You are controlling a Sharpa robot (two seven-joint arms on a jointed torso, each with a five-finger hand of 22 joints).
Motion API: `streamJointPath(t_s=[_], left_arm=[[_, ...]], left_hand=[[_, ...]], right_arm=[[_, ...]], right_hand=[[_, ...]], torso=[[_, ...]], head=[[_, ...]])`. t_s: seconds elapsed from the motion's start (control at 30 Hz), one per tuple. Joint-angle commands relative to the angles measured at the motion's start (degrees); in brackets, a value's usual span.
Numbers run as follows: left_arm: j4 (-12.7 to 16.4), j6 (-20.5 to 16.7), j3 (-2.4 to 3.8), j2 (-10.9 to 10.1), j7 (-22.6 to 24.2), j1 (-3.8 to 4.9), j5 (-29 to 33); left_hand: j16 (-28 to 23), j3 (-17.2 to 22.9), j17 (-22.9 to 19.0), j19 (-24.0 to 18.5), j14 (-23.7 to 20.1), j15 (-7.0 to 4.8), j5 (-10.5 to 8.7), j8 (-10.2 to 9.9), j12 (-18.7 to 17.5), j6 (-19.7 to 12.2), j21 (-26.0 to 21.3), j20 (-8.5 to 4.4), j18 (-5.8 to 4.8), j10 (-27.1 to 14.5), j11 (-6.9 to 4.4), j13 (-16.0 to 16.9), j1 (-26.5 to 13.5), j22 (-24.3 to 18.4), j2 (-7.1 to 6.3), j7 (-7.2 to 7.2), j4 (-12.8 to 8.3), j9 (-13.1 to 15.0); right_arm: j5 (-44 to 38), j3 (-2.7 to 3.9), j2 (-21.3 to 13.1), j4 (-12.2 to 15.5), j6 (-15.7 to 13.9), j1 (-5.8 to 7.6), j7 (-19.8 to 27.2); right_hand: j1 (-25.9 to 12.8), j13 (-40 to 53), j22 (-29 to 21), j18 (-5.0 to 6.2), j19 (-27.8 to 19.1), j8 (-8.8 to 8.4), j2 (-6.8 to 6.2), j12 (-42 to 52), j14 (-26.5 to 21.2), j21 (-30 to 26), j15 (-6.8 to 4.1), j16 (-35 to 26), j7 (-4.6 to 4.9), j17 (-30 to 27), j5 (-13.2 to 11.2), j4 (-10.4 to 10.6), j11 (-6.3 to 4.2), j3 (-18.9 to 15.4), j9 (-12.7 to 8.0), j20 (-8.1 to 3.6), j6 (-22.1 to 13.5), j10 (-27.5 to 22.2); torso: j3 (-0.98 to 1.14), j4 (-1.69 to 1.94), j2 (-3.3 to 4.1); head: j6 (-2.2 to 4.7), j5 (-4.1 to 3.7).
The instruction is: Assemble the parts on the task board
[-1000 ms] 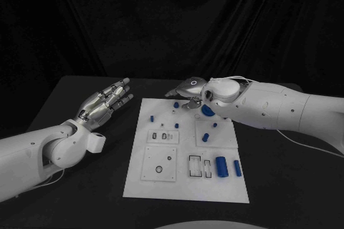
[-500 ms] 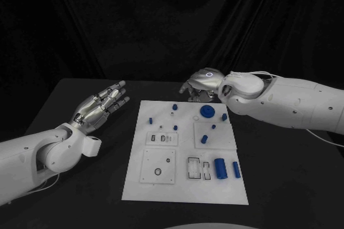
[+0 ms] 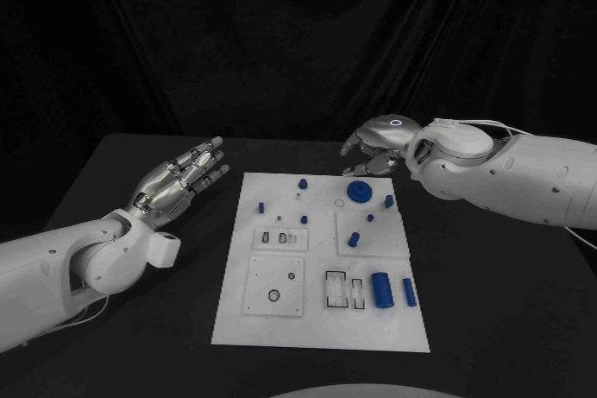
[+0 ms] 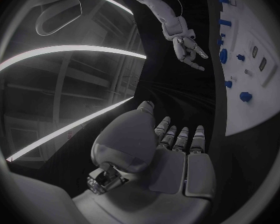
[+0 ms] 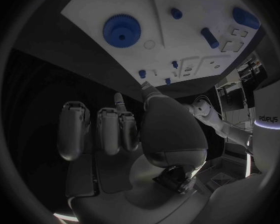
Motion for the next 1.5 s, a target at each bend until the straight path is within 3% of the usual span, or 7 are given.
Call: streamJointPath(t_s=[0.03,0.2,0.53,0.67,0.77,1.23,1.5], left_arm=[[0.18,0.86,0.05,0.06,2.40,-0.08,-0.01],[0.24,0.85,0.05,-0.07,2.37,-0.08,-0.01],[0.11,0.98,0.05,0.01,2.27,-0.09,-0.01],[0.02,1.08,0.05,0.08,2.23,-0.09,-0.01],[-0.05,1.19,0.05,0.17,2.21,-0.09,-0.01],[-0.20,1.53,0.05,0.28,2.05,-0.13,-0.01],[-0.22,1.74,0.05,0.40,1.99,-0.15,-0.01]], left_hand=[[-0.21,0.33,-0.05,-0.10,-0.03,0.37,0.34,0.30,0.17,0.04,-0.14,0.49,-0.04,-0.25,0.30,-0.01,0.65,-0.06,0.04,0.20,0.06,0.08],[-0.21,0.39,-0.05,-0.09,-0.03,0.49,0.34,0.31,0.17,0.06,-0.13,0.55,-0.08,-0.24,0.29,-0.01,0.67,-0.05,0.02,0.19,0.06,0.08],[-0.21,0.39,-0.05,-0.09,-0.03,0.49,0.34,0.31,0.17,0.06,-0.13,0.55,-0.08,-0.24,0.29,-0.01,0.67,-0.05,0.02,0.19,0.06,0.08],[-0.21,0.39,-0.05,-0.09,-0.03,0.49,0.34,0.31,0.17,0.06,-0.13,0.55,-0.08,-0.24,0.29,-0.01,0.67,-0.05,0.02,0.19,0.06,0.08],[-0.21,0.39,-0.05,-0.09,-0.03,0.49,0.34,0.31,0.17,0.06,-0.13,0.55,-0.08,-0.24,0.29,-0.01,0.67,-0.05,0.02,0.19,0.06,0.08],[-0.21,0.48,-0.05,-0.09,-0.03,0.63,0.36,0.29,0.16,-0.02,-0.13,0.63,-0.15,-0.27,0.30,-0.02,0.70,-0.05,0.00,0.19,0.07,0.07],[-0.21,0.48,-0.05,-0.09,-0.03,0.63,0.36,0.29,0.16,-0.02,-0.13,0.63,-0.15,-0.27,0.30,-0.02,0.70,-0.05,0.00,0.19,0.07,0.07]], right_arm=[[1.87,0.01,-0.34,-0.05,2.88,-0.76,-3.89],[1.95,0.01,-0.47,-0.34,2.79,-1.57,-4.03],[1.99,0.01,-1.09,-0.46,2.04,-2.84,-3.84],[1.99,0.01,-1.26,-0.44,2.06,-3.18,-4.00],[1.99,0.01,-1.35,-0.47,2.14,-3.50,-4.19],[1.99,0.00,-1.14,-1.04,3.84,-4.65,-5.66],[1.99,0.00,-0.55,-1.98,5.65,-5.25,-6.68]], right_hand=[[-0.17,15.05,6.84,-0.74,0.58,-0.08,-0.33,0.13,4.41,0.38,-0.21,0.07,-0.03,6.81,0.15,0.25,0.24,-0.02,0.10,0.03,-0.15,6.25],[0.11,15.05,7.23,-0.84,0.85,-0.03,-0.51,0.13,4.61,0.77,-0.26,0.52,-0.01,7.56,0.29,0.07,0.26,0.01,0.21,-0.04,-0.06,6.25],[1.61,15.05,7.61,-0.89,0.92,1.28,-0.83,0.13,5.16,0.97,-0.07,1.97,0.14,9.96,0.48,-0.81,0.32,0.34,1.26,0.06,1.81,6.25],[2.08,15.05,7.88,-0.96,1.06,1.70,-0.90,0.13,5.24,1.21,-0.02,2.20,0.18,10.35,0.83,-1.11,0.37,0.45,1.66,0.10,2.20,6.25],[2.51,15.05,7.92,-0.94,1.01,2.20,-0.95,0.13,5.47,1.16,0.07,2.84,0.24,11.41,1.46,-1.42,0.41,0.54,2.24,0.17,2.46,6.25],[3.42,15.05,8.50,-1.06,1.26,3.52,-1.31,0.13,5.65,1.62,0.42,3.40,0.64,12.32,2.58,-2.14,0.71,0.62,3.66,0.42,1.04,6.25],[4.03,15.05,8.61,-1.02,1.15,5.10,-1.01,0.13,5.62,1.50,0.79,3.39,1.02,12.33,5.71,-2.88,1.08,0.90,5.15,0.79,-0.79,6.25]], torso=[[-0.10,-0.25,-0.04],[0.12,0.00,0.17],[-0.06,0.03,0.03],[-0.04,-0.10,0.05],[-0.05,0.03,0.00],[-0.01,-0.03,-0.03],[-0.01,-0.02,-0.04]], head=[[-0.26,0.10],[-0.30,-0.16],[-0.61,-0.23],[-0.57,-0.27],[-0.54,-0.32],[-0.61,-0.16],[-0.59,-0.08]])
